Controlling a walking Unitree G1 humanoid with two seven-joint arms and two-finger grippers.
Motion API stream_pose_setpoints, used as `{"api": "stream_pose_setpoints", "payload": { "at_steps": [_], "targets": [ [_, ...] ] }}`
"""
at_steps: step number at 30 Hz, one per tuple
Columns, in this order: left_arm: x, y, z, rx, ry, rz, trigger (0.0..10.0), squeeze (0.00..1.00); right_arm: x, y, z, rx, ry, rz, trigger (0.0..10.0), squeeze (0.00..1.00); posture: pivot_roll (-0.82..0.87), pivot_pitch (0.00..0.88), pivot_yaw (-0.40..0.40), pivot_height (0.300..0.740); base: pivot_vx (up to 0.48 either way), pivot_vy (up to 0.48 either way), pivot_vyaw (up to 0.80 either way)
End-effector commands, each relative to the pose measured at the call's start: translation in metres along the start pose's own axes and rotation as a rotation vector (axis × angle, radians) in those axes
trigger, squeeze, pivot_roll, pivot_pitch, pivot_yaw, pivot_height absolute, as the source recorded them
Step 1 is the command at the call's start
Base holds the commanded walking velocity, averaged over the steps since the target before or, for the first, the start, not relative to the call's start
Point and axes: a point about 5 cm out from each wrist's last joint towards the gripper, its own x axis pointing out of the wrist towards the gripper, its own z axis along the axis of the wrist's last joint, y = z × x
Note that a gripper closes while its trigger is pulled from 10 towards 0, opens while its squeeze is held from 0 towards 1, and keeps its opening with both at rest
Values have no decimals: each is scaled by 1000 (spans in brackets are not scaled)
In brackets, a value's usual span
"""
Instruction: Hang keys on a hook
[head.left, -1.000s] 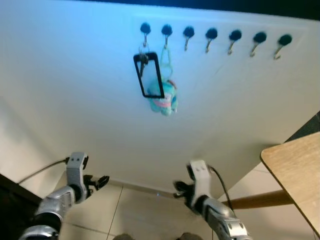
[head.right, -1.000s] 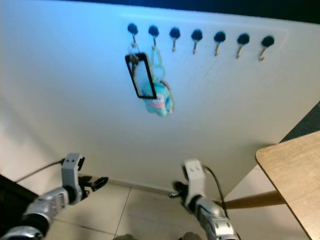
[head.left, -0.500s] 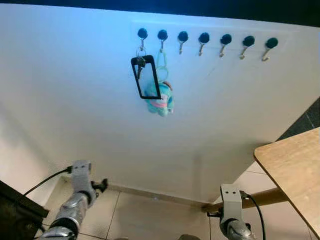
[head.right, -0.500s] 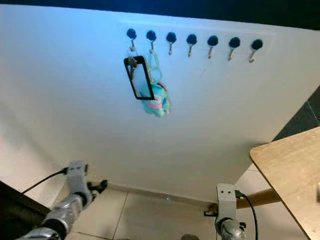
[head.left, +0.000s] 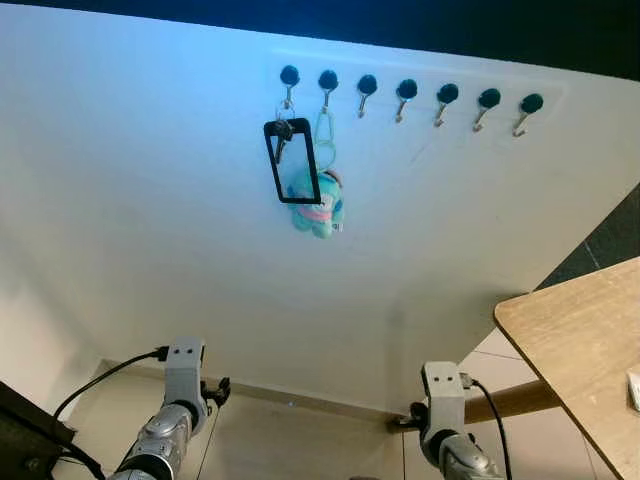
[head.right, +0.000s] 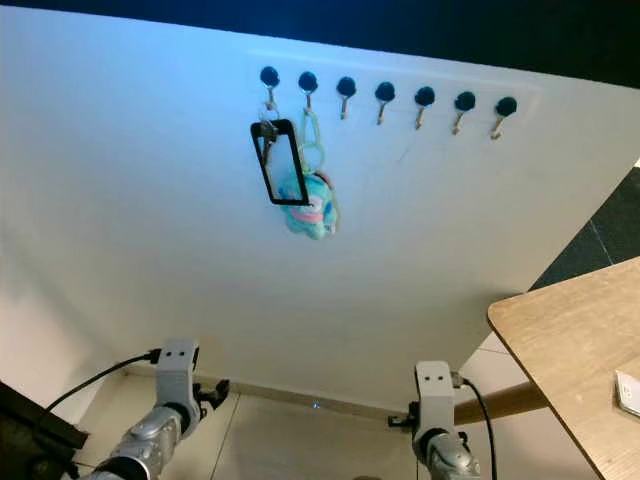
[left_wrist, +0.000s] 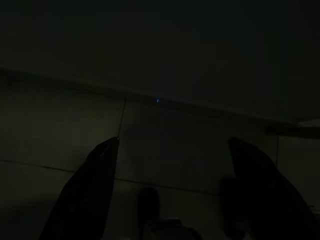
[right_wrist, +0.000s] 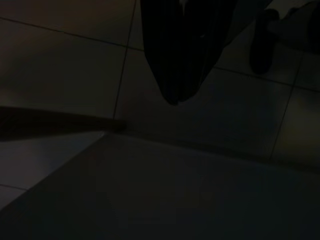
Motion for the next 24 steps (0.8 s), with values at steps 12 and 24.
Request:
{"api": "stream_pose_setpoints", "payload": {
  "at_steps": [12,24],
  "targets": [
    [4,-12,3,138,33,-48,10000,0,-12,-6,-33,216,63,-96,10000,0,37,0,-9,740,0,0,0],
    [7,-15,8,93,33,-27,10000,0,-17,-10,-41,281,69,-117,10000,0,20,0,6,740,0,0,0]
  ]
}}
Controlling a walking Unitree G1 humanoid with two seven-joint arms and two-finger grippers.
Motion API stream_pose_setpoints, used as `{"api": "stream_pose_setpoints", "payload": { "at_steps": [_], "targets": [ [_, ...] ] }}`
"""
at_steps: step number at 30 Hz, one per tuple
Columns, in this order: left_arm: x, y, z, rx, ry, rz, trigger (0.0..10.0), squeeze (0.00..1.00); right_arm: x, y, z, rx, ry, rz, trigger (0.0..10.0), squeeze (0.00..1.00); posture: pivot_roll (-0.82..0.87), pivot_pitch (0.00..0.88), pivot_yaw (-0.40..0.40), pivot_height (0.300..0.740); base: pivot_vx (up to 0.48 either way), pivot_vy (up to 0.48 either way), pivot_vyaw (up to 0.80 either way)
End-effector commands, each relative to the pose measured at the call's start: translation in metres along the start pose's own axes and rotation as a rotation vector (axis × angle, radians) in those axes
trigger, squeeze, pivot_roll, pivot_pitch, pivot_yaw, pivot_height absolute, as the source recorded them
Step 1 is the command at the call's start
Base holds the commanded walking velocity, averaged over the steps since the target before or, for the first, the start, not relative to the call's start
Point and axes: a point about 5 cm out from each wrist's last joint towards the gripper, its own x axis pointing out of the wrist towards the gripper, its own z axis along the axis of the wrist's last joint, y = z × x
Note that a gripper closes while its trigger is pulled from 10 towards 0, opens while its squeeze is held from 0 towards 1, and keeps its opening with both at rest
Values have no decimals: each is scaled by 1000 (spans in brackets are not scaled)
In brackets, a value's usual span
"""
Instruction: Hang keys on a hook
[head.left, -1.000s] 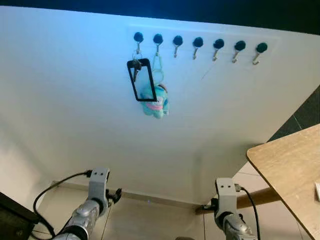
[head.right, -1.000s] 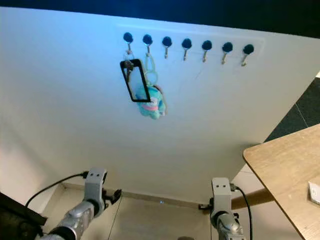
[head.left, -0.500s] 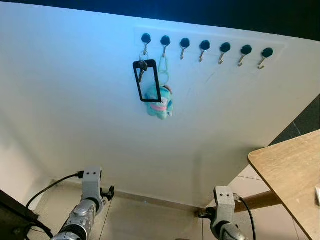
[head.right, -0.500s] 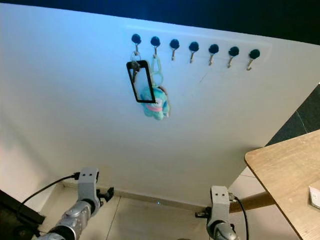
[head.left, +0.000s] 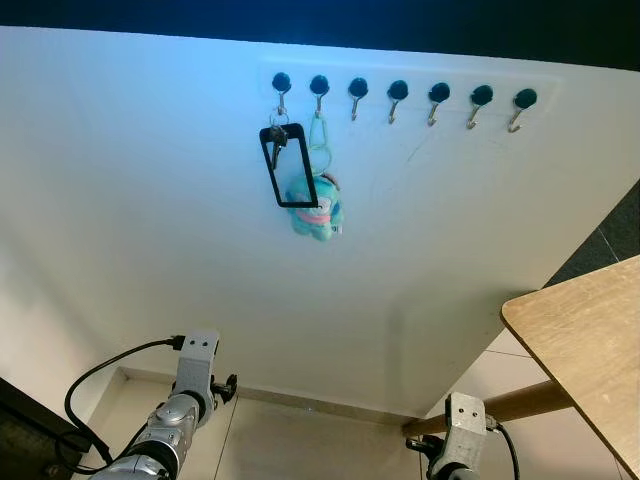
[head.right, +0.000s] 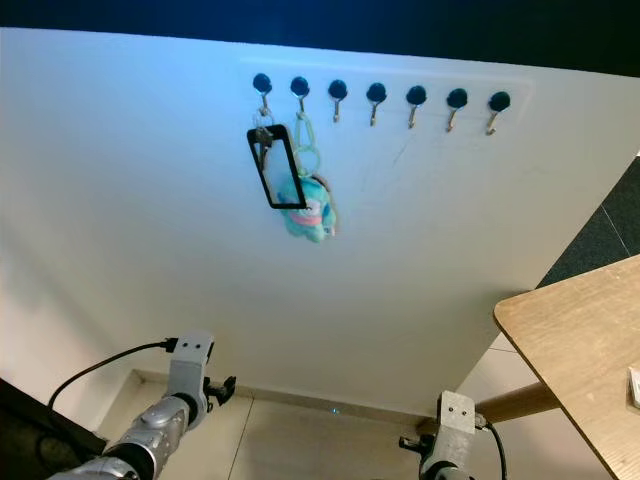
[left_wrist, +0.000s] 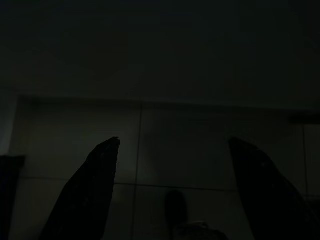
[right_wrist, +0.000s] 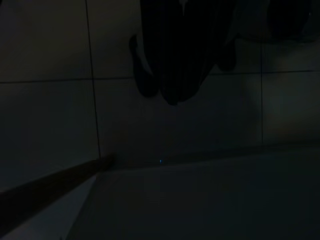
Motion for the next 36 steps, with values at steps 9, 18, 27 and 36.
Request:
{"api": "stream_pose_setpoints", "payload": {
  "at_steps": [9,18,27,36],
  "targets": [
    [0,-7,-6,-30,25,-22,10000,0,-1,-4,-3,-2,24,0,10000,0,18,0,8,740,0,0,0],
    [0,-8,-6,-55,29,-26,10000,0,0,-3,-4,12,39,14,10000,0,17,0,6,740,0,0,0],
    [2,-13,-2,-85,11,-30,10000,0,3,-2,3,-13,39,16,10000,0,7,0,-15,740,0,0,0],
    [5,-18,5,-70,1,-40,10000,0,6,-1,12,-33,26,23,10000,0,-14,0,-4,740,0,0,0]
  ]
}}
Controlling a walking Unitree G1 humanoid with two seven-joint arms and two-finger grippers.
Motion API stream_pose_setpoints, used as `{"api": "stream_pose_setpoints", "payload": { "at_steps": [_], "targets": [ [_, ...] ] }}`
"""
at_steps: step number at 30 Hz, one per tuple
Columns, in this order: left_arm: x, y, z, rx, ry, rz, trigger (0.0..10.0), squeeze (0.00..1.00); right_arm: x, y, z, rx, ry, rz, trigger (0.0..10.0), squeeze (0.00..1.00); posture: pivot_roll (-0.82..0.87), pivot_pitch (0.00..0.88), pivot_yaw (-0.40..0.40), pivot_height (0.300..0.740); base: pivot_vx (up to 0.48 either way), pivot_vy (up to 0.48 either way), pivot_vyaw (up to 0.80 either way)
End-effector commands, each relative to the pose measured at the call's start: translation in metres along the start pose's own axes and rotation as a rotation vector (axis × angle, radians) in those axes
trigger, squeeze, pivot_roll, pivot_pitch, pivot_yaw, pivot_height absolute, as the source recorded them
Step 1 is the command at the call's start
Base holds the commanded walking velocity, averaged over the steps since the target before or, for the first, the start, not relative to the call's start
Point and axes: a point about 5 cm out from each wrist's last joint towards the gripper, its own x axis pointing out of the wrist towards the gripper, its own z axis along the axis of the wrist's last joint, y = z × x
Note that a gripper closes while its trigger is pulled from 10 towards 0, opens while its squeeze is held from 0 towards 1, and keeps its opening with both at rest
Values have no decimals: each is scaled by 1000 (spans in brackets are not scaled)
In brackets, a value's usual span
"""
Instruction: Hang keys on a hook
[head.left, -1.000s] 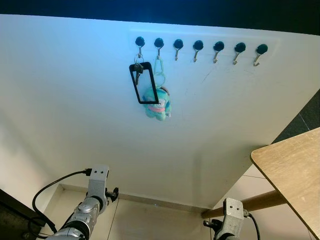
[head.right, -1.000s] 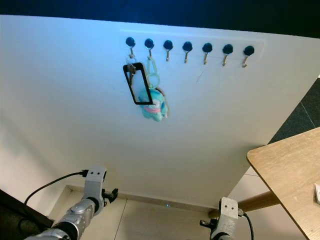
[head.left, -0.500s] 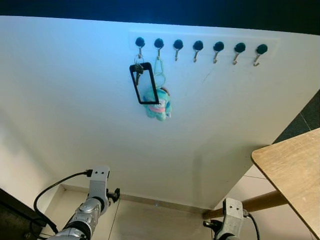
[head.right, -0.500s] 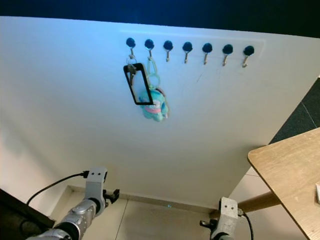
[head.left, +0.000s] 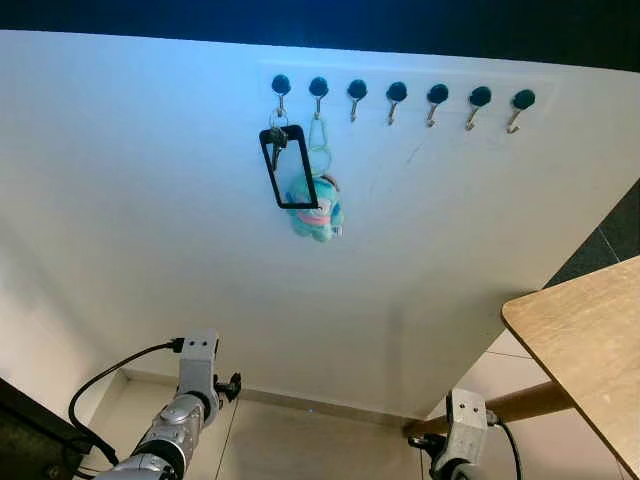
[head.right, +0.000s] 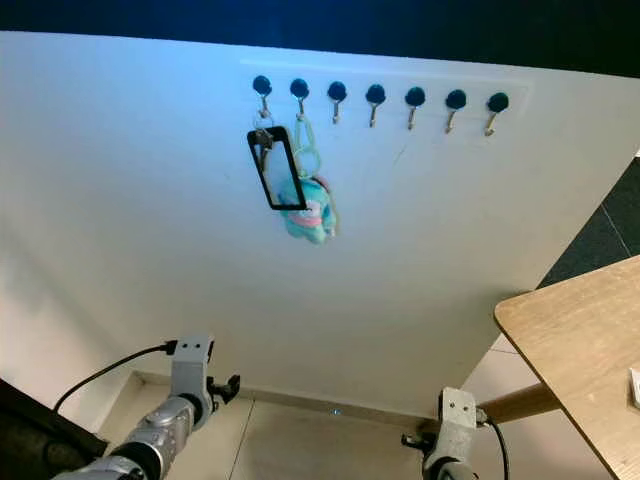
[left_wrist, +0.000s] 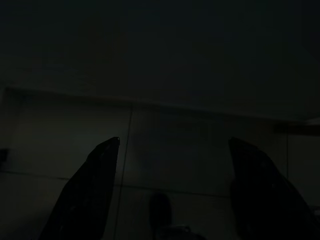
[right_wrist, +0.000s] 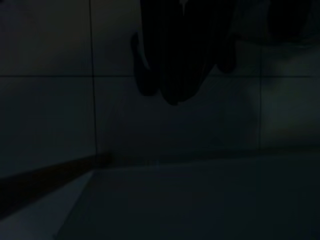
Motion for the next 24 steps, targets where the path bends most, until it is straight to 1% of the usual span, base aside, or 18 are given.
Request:
{"api": "stream_pose_setpoints", "payload": {
  "at_steps": [1,4,6,7,9,10,12,15,17,19,20,24],
  "targets": [
    [1,-5,0,11,17,-16,10000,0,0,0,-1,7,8,-6,10000,0,-21,0,13,740,0,0,0],
    [2,-3,1,18,35,-15,10000,0,1,1,3,-2,-16,-8,10000,0,-21,0,15,740,0,0,0],
    [1,0,-2,37,64,-11,10000,0,3,3,18,-39,-98,-30,10000,0,-29,0,27,740,0,0,0],
    [1,0,-2,37,64,-11,10000,0,3,3,18,-39,-98,-30,10000,0,-29,0,27,740,0,0,0],
    [0,2,-5,42,84,-14,10000,0,5,5,30,-77,-162,-49,10000,0,-38,0,33,740,0,0,0],
    [0,1,-7,54,95,-24,10000,0,6,7,37,-76,-191,-47,10000,0,-39,0,31,740,0,0,0],
    [0,0,-9,71,106,-37,10000,0,7,9,43,-62,-214,-38,10000,0,-39,0,29,740,0,0,0],
    [0,0,-9,79,121,-21,10000,0,9,16,47,-23,-214,42,10000,0,-38,0,24,740,0,0,0],
    [0,0,-9,78,124,-15,10000,0,9,17,47,-19,-210,59,10000,0,-38,0,24,740,0,0,0],
    [0,0,-9,77,123,-10,10000,0,10,19,47,-34,-200,76,10000,0,-36,0,22,740,0,0,0],
    [0,0,-9,85,125,-5,10000,0,10,23,42,-81,-167,95,10000,0,-36,0,21,740,0,0,0],
    [1,-1,-8,102,121,-10,10000,0,10,24,38,-124,-141,94,10000,0,-32,0,15,740,0,0,0]
  ]
}}
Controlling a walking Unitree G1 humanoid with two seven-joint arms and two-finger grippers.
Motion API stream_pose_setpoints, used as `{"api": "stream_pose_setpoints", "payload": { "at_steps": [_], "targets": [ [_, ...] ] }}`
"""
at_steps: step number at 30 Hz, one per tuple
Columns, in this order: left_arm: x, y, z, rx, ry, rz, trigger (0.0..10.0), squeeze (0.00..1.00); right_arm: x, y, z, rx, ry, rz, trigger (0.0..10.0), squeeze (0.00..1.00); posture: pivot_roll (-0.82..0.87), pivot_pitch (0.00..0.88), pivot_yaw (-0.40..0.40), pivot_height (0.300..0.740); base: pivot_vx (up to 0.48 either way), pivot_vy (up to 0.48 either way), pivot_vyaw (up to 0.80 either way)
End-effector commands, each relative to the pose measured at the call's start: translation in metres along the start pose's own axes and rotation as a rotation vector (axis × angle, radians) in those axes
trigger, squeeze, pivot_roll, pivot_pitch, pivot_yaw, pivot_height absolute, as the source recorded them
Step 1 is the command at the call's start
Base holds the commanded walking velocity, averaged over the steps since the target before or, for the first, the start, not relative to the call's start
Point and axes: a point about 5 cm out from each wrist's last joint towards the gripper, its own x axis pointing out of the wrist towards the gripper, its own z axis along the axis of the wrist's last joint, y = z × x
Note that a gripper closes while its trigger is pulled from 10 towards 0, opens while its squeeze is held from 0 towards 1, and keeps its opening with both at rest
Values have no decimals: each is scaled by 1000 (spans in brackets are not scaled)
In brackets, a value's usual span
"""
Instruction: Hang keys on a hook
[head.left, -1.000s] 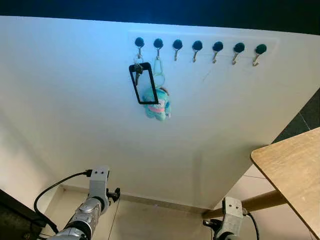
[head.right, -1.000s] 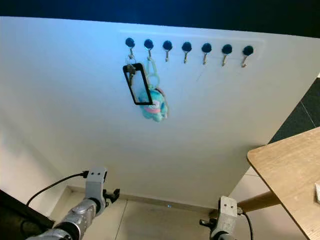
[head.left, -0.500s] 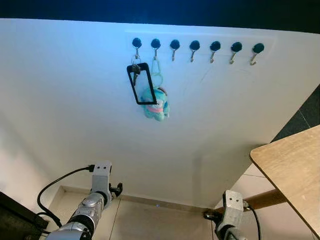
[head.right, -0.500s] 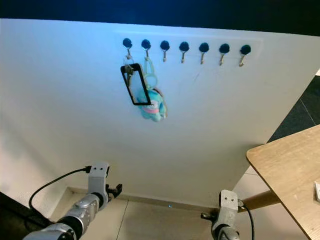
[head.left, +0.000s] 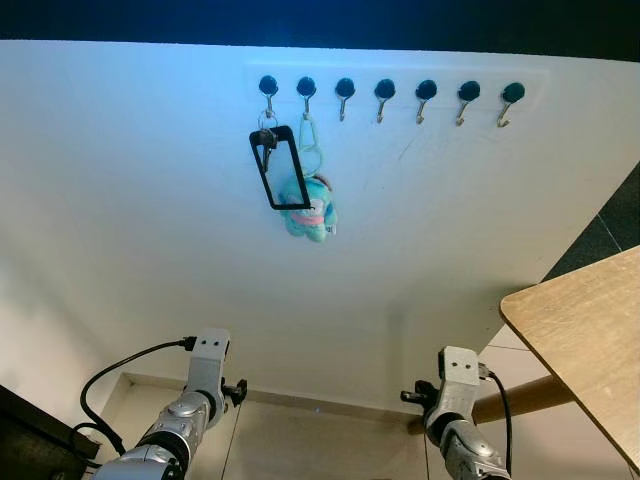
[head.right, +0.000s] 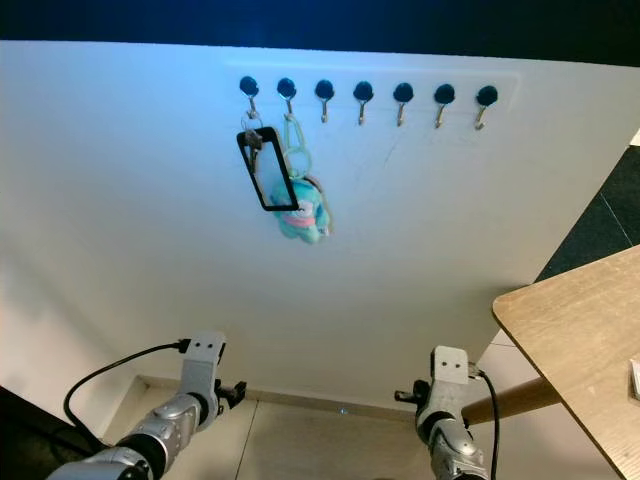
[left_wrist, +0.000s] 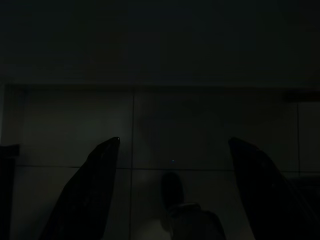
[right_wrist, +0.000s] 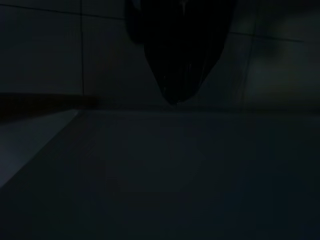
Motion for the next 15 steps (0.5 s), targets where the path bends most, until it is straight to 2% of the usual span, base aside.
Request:
{"api": "stream_pose_setpoints", "payload": {
  "at_steps": [1,15],
  "targets": [
    [0,0,-2,24,17,0,10000,0,0,3,-5,-21,34,6,10000,0,-32,0,15,740,0,0,0],
    [-1,4,2,48,-1,8,10000,0,-6,-1,-17,18,65,-29,10000,0,-22,0,22,740,0,0,0]
  ]
}}
